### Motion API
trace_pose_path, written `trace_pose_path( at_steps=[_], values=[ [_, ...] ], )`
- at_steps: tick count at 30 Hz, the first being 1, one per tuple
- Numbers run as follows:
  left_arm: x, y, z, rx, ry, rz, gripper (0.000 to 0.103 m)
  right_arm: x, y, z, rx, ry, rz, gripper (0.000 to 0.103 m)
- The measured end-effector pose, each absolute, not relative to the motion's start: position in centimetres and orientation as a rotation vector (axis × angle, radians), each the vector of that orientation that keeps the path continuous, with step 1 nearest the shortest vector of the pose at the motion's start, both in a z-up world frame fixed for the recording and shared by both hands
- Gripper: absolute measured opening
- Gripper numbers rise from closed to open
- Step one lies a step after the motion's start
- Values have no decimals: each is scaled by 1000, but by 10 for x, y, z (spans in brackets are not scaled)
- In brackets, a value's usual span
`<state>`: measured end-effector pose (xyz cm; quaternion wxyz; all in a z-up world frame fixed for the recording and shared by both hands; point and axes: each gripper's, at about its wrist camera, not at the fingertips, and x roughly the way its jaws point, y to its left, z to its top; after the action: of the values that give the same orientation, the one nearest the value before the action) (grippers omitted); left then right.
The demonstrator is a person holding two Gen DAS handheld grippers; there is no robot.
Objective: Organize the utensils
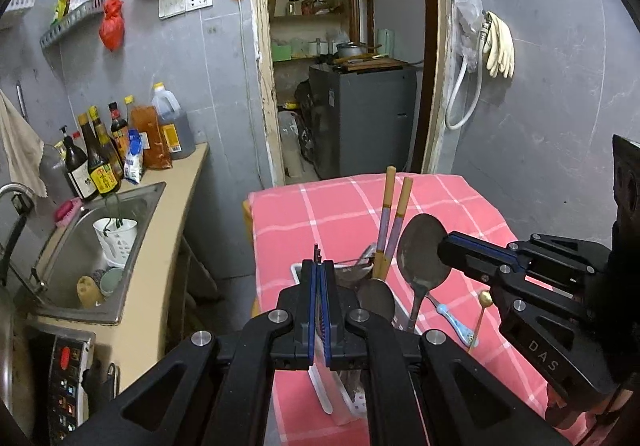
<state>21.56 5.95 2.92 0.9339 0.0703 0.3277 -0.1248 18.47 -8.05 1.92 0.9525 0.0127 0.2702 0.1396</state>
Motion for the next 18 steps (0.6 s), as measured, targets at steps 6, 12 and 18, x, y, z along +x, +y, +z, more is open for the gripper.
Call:
trace_pose_path(
  at_steps=[6, 12, 18],
  values=[
    [219, 64, 26, 101, 709, -291, 5, 187, -81, 10, 51, 588, 325, 2],
    [220, 74, 20, 16, 743, -305, 7, 186, -84, 3, 77, 616, 357, 3],
    [214, 83, 23, -46, 709, -292, 36, 180, -95, 6, 107, 603, 338, 3]
  ],
)
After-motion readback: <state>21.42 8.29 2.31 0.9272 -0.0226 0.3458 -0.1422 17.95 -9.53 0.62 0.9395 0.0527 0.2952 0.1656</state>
